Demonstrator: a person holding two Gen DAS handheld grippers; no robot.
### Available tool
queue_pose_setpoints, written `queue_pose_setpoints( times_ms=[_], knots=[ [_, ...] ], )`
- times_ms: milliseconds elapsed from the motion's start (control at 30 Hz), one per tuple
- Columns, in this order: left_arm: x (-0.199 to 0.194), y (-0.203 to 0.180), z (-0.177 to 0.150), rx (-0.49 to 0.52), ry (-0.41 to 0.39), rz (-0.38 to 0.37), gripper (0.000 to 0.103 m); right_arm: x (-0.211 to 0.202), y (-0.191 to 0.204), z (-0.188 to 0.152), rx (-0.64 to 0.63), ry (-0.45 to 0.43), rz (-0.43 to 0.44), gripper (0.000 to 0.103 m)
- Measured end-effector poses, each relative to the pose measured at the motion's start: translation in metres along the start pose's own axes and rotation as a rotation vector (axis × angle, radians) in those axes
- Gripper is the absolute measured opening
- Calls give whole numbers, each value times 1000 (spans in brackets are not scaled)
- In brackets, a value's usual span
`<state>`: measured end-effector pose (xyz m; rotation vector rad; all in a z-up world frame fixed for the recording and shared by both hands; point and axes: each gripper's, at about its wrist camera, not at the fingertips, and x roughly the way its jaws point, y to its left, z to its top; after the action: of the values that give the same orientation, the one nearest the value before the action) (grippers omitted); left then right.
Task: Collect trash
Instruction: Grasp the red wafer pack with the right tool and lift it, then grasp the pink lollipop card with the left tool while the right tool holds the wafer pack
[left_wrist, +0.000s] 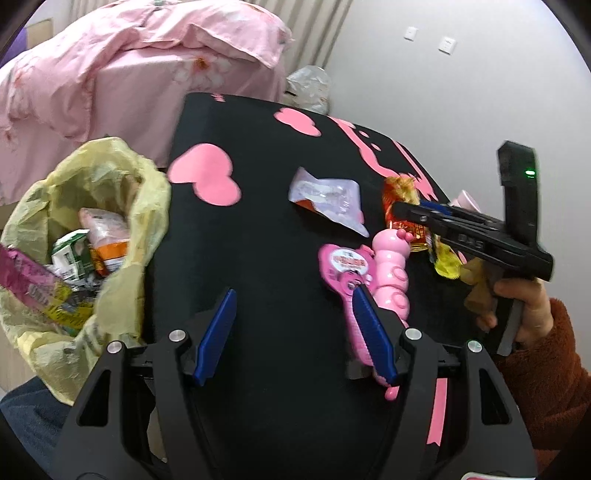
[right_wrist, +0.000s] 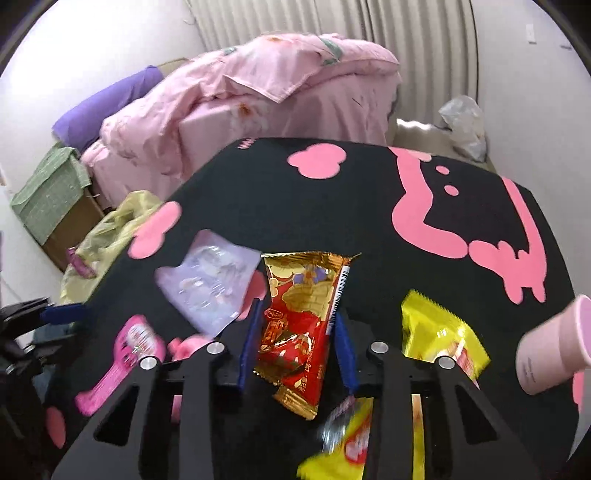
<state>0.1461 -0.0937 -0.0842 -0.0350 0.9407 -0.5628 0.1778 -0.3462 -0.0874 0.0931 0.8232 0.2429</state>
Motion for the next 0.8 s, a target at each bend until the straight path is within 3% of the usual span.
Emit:
queue_pose_setpoints(
  times_ms=[100, 167, 300, 533, 633, 733, 800],
  knots=[
    [12, -15, 4, 70, 39, -39, 62, -27, 1, -11, -16, -34, 10, 33],
    [23, -26, 9, 111, 64, -26, 62, -48, -2, -20, -9, -59, 12, 33],
    [44, -38, 18, 156, 96, 59, 62, -76, -11, -35, 14, -77, 14, 33],
    [43, -26, 25, 167, 85, 183, 62, -86, -8, -74, -28, -8, 45, 33],
    [35, -17, 28, 125, 77, 175, 62, -81, -9, -86, -17, 7, 29, 33],
    [33, -21, 29, 97, 95, 73, 62, -77, -14, -93, 16, 10, 40, 35],
    [39, -37, 29, 172, 103, 119, 62, -76, -14, -95, 21, 10, 41, 35]
  ],
)
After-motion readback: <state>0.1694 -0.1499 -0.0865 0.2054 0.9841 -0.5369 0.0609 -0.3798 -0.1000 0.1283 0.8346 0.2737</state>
